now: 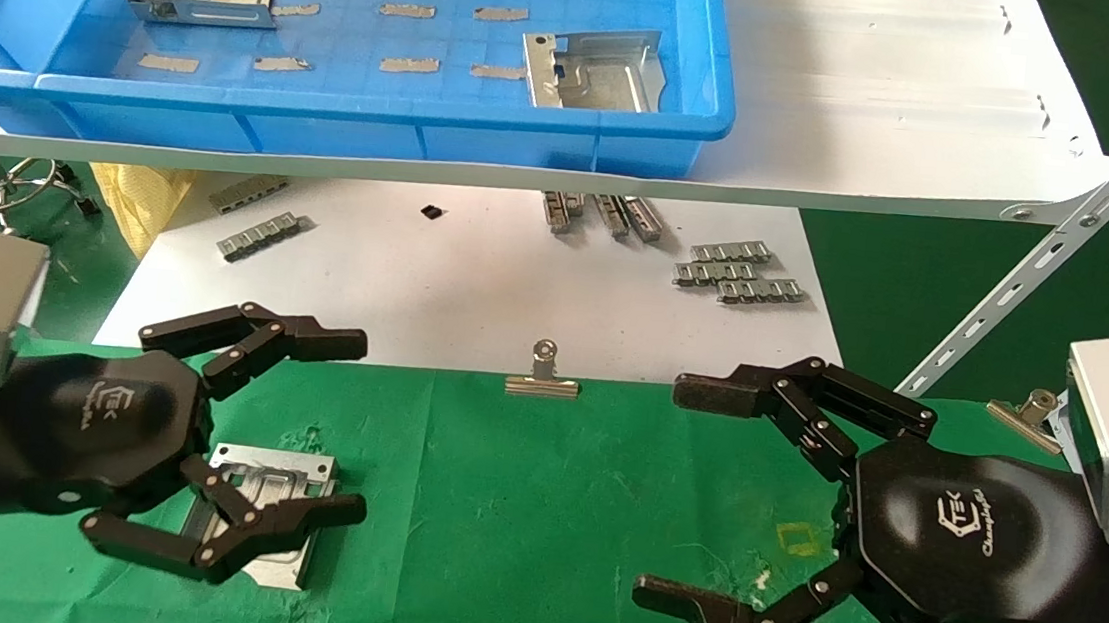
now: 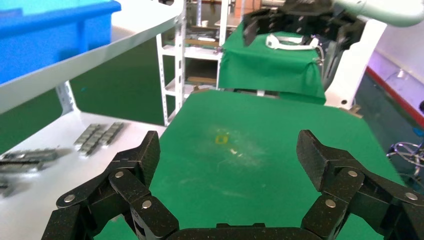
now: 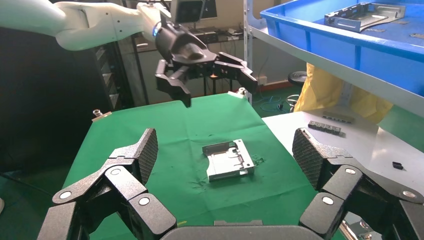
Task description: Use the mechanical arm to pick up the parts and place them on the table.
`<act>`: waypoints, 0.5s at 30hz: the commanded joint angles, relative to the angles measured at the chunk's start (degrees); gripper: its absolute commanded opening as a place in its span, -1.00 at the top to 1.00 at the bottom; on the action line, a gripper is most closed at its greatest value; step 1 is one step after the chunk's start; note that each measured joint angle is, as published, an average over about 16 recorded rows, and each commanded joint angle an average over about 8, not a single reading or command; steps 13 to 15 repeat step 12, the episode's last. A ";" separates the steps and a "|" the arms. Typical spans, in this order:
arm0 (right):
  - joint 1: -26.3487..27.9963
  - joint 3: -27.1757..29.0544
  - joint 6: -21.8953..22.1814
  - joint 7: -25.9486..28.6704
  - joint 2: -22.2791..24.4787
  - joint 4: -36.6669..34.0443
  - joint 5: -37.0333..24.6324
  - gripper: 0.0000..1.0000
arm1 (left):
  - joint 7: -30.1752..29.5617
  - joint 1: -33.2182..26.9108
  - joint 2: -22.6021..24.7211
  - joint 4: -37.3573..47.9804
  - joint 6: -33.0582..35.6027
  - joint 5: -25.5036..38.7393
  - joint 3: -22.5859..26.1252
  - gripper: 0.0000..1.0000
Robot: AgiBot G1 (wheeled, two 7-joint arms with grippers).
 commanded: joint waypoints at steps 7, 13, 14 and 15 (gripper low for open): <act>0.00 0.00 0.00 0.00 0.00 0.00 0.00 -1.00 | -4.59 3.86 -1.05 -7.91 -0.77 0.27 -5.42 -1.00; 0.00 0.00 0.00 0.00 0.00 0.00 0.00 -1.00 | -6.58 5.54 -1.50 -11.35 -1.11 0.38 -7.78 -1.00; 0.00 0.00 0.00 0.00 0.00 0.00 0.00 -1.00 | -6.58 5.54 -1.50 -11.35 -1.11 0.38 -7.78 -1.00; 0.00 0.00 0.00 0.00 0.00 0.00 0.00 -1.00 | -6.58 5.54 -1.50 -11.35 -1.11 0.38 -7.78 -1.00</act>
